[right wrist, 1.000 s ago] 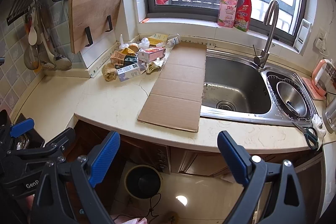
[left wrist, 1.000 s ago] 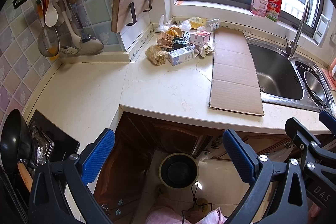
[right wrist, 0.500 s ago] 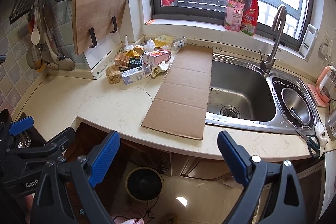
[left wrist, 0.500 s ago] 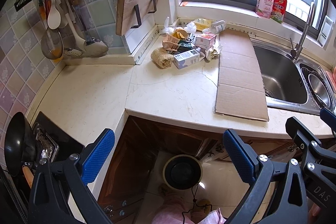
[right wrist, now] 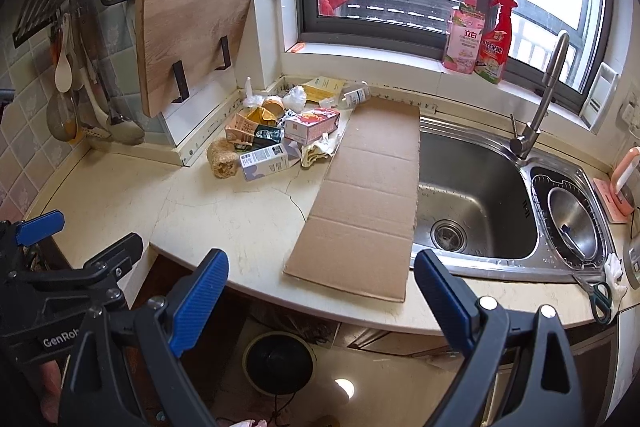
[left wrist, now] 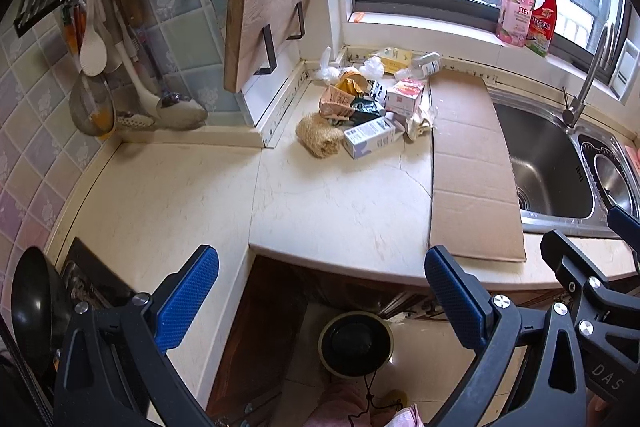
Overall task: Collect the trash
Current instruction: 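Grasp the white medicine box with the right tool while the left tool grasps the loofah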
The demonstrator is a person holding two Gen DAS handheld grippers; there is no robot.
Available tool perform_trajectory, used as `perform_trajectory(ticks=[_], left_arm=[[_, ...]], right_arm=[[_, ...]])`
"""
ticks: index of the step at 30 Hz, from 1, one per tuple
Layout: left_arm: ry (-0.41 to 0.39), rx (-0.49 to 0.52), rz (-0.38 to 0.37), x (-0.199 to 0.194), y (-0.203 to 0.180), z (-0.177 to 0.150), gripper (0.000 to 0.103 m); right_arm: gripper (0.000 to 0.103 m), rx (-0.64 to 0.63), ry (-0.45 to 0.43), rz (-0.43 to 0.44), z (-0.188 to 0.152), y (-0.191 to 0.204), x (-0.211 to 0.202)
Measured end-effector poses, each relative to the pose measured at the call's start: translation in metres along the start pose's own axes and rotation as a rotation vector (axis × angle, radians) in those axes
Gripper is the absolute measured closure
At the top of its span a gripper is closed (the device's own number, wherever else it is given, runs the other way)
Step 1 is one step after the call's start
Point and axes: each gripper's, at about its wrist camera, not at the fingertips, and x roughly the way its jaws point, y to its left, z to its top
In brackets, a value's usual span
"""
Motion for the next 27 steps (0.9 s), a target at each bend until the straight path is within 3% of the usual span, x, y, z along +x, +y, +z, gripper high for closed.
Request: perform_trajectory(ticks=[9,15,27], left_arm=[[-0.013,0.005,-0.014,0.03,0.015,0.038,0.001],[-0.014,-0.025,-0.035,0.075,0.028,0.064,0.001],[-0.04,-0.068,-0.043,0.191,0.05,0.102,0.008]], right_arm=[[0.008,0.027,0.016,-0.002,0.027,0.01,0.025],[0.009,0.046,0.061,0.043,0.048,0.006,0.055],[0.012,0.165,0.205,0.154,0.111,0.011,0.18]])
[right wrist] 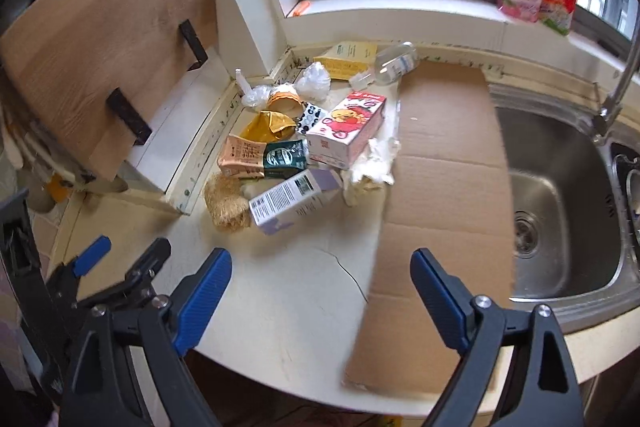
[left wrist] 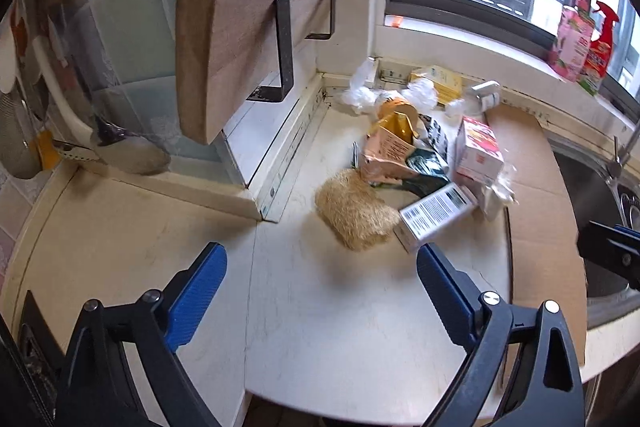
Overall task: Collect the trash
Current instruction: 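Grasp the white medicine box with the right tool while the left tool grasps the loofah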
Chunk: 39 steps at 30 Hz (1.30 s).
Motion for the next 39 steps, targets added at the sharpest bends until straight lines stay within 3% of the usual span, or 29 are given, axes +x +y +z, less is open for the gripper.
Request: perform_trajectory(ticks=[7,16,21,24,27,36,39], left_arm=[[-0.044,-0.056,-0.024,0.037,0.009,0.006,0.008],[-0.008,-0.034,-0.016,0.064,0.012,0.009,0.008],[0.023,-0.042,-0.028,0.073,0.014,0.01,0.008],[0.039,-0.047,-0.042,0.08,0.01,0.012,0.008],[0.06,-0.049,-0.053,0.088,0.004,0.015,0.008],[0.105,-0.039,-0.009,0.117,-0.018,0.022,0.009],[0.137,-0.032,-0.01,0.127,-0.022,0.021,0.031]], right_arm=[[0.018,0.093,0.106,0.048,0.038,0.012,0.085],[0.022,0.238,0.227,0.088,0.05,0.021,0.157],[0.043,0.216,0.287,0.048,0.045,0.03,0.179],[0.054,0.249,0.303,0.081,0.039,0.024,0.179],[0.059,0.241,0.304,0.062,0.034,0.019,0.17],[0.062,0.263,0.307,0.112,0.004,-0.006,0.139],[0.062,0.262,0.31,0.132,-0.004,-0.009,0.13]])
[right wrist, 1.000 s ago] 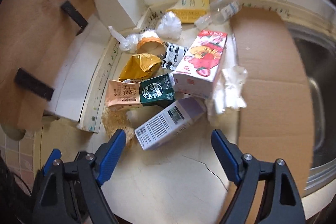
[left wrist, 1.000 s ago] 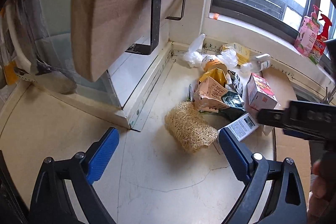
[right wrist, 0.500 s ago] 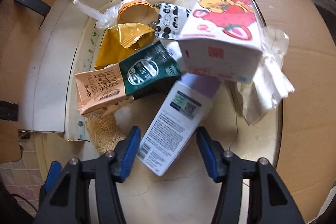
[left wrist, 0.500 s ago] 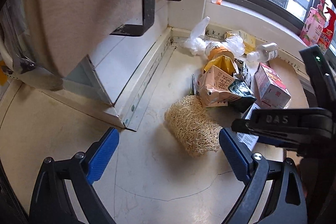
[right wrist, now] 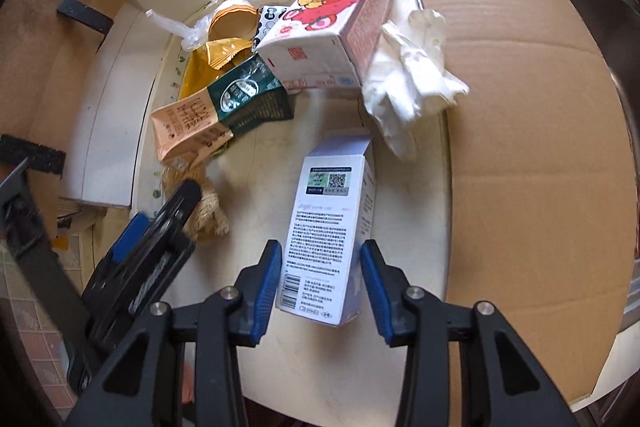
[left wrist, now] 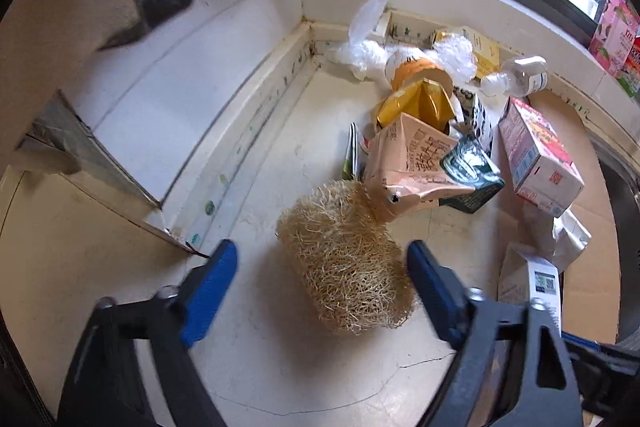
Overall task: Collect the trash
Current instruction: 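Grasp the white medicine box with the right tool while the left tool grasps the loofah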
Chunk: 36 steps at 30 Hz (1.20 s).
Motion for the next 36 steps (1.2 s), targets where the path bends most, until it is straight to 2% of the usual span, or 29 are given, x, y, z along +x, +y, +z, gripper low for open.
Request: perform_trajectory(ticks=[1,2,3,8,14,21,25,27,30,36], left_arm=[[0.017,-0.001,-0.008,0.004,-0.001,0.0,0.046],[0.037,-0.002,-0.012,0.008,-0.001,-0.001,0.054],[0.045,-0.005,-0.013,0.009,0.0,-0.003,0.054],[0.031,-0.026,-0.039,-0.003,0.003,-0.011,0.069],[0.004,-0.073,-0.106,-0.042,0.013,-0.024,0.071],[-0.048,-0.114,-0.176,-0.114,0.018,-0.057,0.071],[-0.086,-0.105,-0.166,-0.146,0.011,-0.078,0.071],[-0.069,-0.121,-0.144,-0.15,0.008,-0.089,0.071],[-0.049,-0.149,-0.15,-0.158,0.012,-0.11,0.071],[-0.047,-0.144,-0.151,-0.187,0.01,-0.154,0.071]], right_arm=[[0.062,-0.002,0.002,0.008,-0.005,-0.002,-0.002],[0.062,-0.006,0.003,0.014,-0.008,-0.006,-0.008],[0.062,-0.008,0.004,0.018,-0.011,-0.007,-0.01],[0.063,-0.018,0.003,0.045,-0.028,-0.015,-0.026],[0.063,-0.048,-0.015,0.086,-0.044,-0.022,-0.059],[0.063,-0.124,-0.043,0.144,-0.07,-0.023,-0.102],[0.063,-0.176,-0.058,0.148,-0.085,-0.022,-0.114],[0.063,-0.188,-0.057,0.145,-0.093,-0.027,-0.118],[0.063,-0.198,-0.055,0.16,-0.11,-0.037,-0.129],[0.063,-0.208,-0.037,0.17,-0.145,-0.06,-0.146]])
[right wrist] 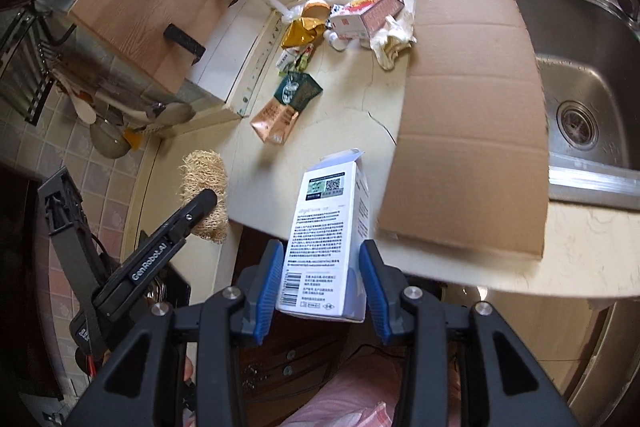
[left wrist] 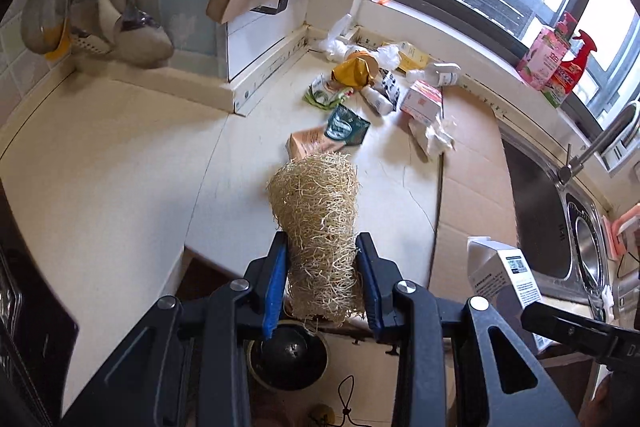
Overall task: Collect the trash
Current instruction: 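Grasp the white medicine box with the right tool while the left tool grasps the loofah, then carry both items down to the black bin and release them inside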
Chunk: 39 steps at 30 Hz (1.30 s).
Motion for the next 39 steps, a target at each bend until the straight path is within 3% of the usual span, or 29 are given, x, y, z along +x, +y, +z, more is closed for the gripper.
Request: perform_trajectory(ticks=[9,17,24,33,36,39], left_arm=[[0.049,0.007,-0.048,-0.03,-0.012,-0.08,0.071],[0.177,0.01,-0.025,-0.003,-0.004,-0.156,0.07],[0.325,-0.046,-0.015,0.061,0.033,-0.211,0.069],[0.452,-0.005,0.01,0.177,0.058,-0.264,0.062],[0.484,-0.004,0.032,0.215,0.067,-0.277,0.052],[0.507,-0.02,0.077,0.244,0.078,-0.285,0.034]], right_arm=[[0.063,-0.018,0.114,-0.018,-0.064,-0.026,0.011],[0.063,-0.055,0.225,-0.023,-0.114,-0.045,0.06],[0.063,-0.071,0.28,0.001,-0.141,-0.065,0.131],[0.061,-0.113,0.318,-0.089,-0.164,-0.109,0.262],[0.06,-0.106,0.328,-0.096,-0.169,-0.125,0.304],[0.055,-0.07,0.336,-0.124,-0.172,-0.145,0.331]])
